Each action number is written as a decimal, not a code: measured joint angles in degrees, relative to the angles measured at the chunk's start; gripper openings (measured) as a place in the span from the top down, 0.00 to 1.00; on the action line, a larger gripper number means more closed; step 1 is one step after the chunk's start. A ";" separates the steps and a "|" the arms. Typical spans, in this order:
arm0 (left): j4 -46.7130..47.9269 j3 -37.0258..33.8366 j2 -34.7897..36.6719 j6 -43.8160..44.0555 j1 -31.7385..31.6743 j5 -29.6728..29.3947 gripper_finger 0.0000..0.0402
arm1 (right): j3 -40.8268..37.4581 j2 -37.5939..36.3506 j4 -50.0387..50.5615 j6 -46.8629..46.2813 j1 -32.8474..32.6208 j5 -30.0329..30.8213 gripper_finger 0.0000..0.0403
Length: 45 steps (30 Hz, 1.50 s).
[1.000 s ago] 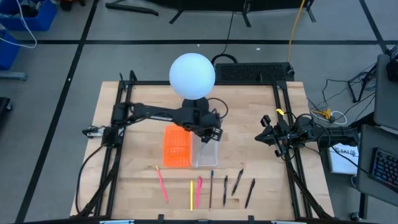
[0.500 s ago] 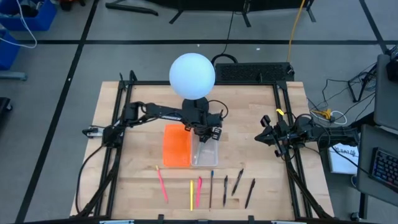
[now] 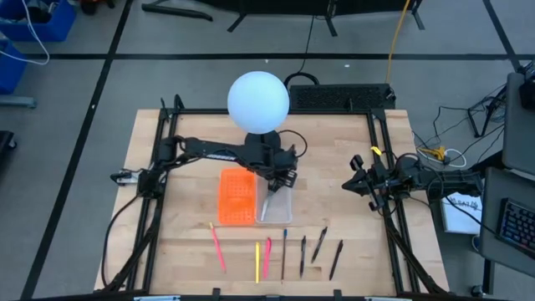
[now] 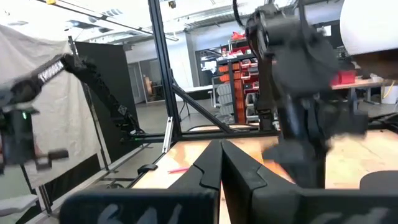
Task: Pick & place school supplies into a supply box
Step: Put the right black pen into the pencil box
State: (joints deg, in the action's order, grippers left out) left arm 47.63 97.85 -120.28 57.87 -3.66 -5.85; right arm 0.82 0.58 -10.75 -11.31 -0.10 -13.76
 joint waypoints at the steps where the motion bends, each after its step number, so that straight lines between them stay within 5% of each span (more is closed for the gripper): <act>1: 0.22 -0.01 1.36 -1.56 0.47 -1.13 0.46 | -0.01 0.04 0.25 0.00 0.00 -0.02 1.00; 6: 1.67 -0.01 10.93 -16.66 5.38 -5.54 0.47 | 0.00 0.04 0.84 0.00 0.00 -0.02 1.00; 11: 4.07 -0.35 20.99 -32.25 15.19 -12.56 0.60 | -0.02 0.07 0.79 0.00 0.00 -0.02 1.00; 18: 4.62 -9.30 35.64 -30.30 23.07 -28.33 0.96 | 0.00 0.11 0.75 0.00 0.00 0.02 1.00; 23: -1.14 -26.64 47.43 -30.16 25.54 -32.36 0.99 | -0.01 0.11 0.79 0.00 0.00 0.02 1.00; 30: -33.75 -54.43 62.20 -53.35 25.60 -21.08 0.99 | -0.02 0.11 1.32 0.00 0.00 0.07 1.00; 35: -51.23 -68.27 69.19 -61.00 25.57 -19.65 0.99 | 0.00 0.14 4.11 0.34 0.00 0.03 1.00; 45: -51.16 -81.05 90.35 -63.16 17.88 -8.50 1.00 | 0.00 0.26 3.11 6.77 0.00 0.15 1.00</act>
State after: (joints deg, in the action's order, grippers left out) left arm -3.53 16.81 -29.93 -5.29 14.22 -14.35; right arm 0.82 0.84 -7.64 -4.55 -0.10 -13.61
